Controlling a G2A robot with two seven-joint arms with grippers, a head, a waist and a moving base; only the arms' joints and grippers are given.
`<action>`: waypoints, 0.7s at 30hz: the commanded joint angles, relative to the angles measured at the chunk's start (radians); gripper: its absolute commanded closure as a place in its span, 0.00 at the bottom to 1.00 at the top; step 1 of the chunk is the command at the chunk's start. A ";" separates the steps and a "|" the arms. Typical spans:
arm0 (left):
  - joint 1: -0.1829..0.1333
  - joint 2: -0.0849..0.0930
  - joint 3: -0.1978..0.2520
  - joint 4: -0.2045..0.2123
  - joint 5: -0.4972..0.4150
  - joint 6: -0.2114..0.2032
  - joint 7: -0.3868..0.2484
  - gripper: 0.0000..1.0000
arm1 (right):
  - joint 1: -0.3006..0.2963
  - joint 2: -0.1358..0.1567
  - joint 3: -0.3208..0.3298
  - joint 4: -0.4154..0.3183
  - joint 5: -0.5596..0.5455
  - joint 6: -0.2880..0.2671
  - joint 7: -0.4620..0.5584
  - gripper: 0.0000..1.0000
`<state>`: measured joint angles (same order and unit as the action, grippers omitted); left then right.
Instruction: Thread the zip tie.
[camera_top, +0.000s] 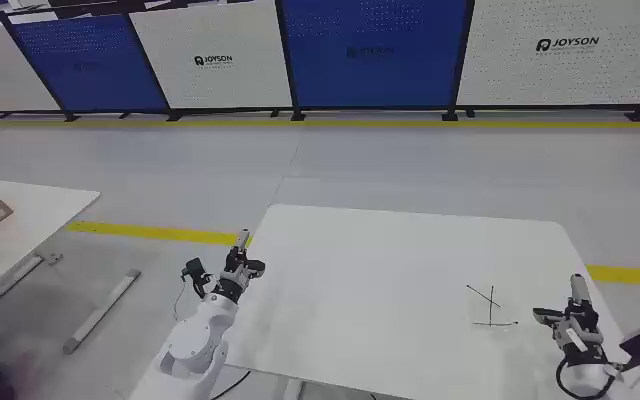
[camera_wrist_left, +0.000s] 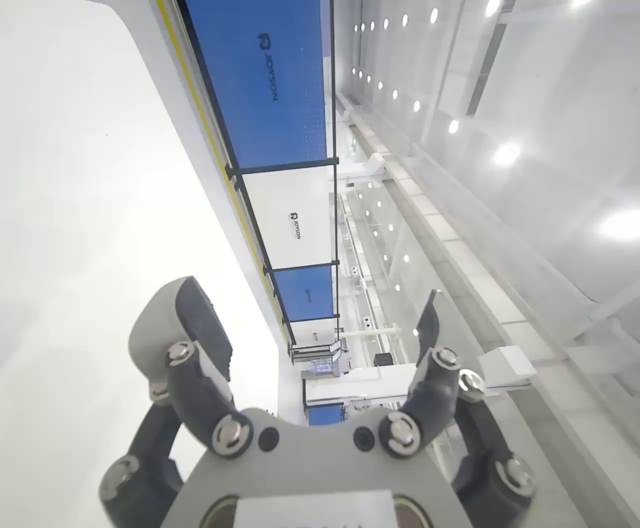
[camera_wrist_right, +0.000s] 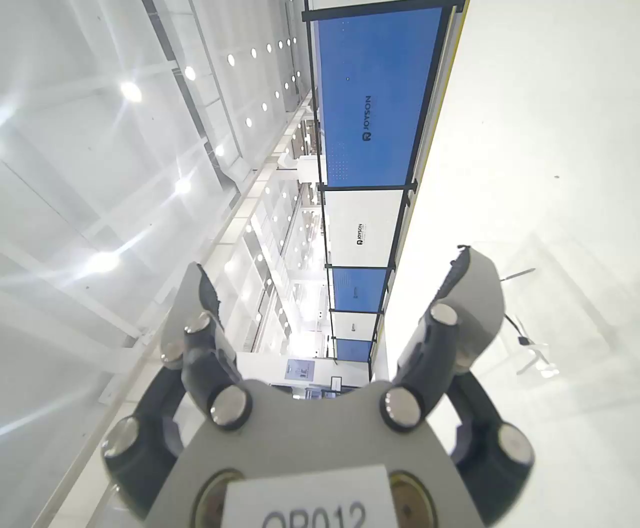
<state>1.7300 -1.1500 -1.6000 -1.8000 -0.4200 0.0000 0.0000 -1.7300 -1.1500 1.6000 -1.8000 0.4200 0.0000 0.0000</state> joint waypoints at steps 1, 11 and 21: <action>0.000 0.000 0.000 0.000 0.000 0.000 0.000 0.22 | 0.000 0.000 0.000 0.000 0.000 0.000 0.000 0.00; 0.000 0.000 0.000 0.000 0.000 0.000 0.000 0.00 | -0.013 0.012 0.056 -0.029 -0.056 0.000 0.189 0.00; 0.000 0.000 0.000 0.000 0.000 0.000 0.000 0.00 | -0.017 0.031 0.119 -0.043 -0.110 0.030 0.413 0.00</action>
<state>1.7300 -1.1500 -1.6000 -1.8000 -0.4200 0.0000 0.0000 -1.7472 -1.1194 1.7192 -1.8431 0.3106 0.0304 0.4144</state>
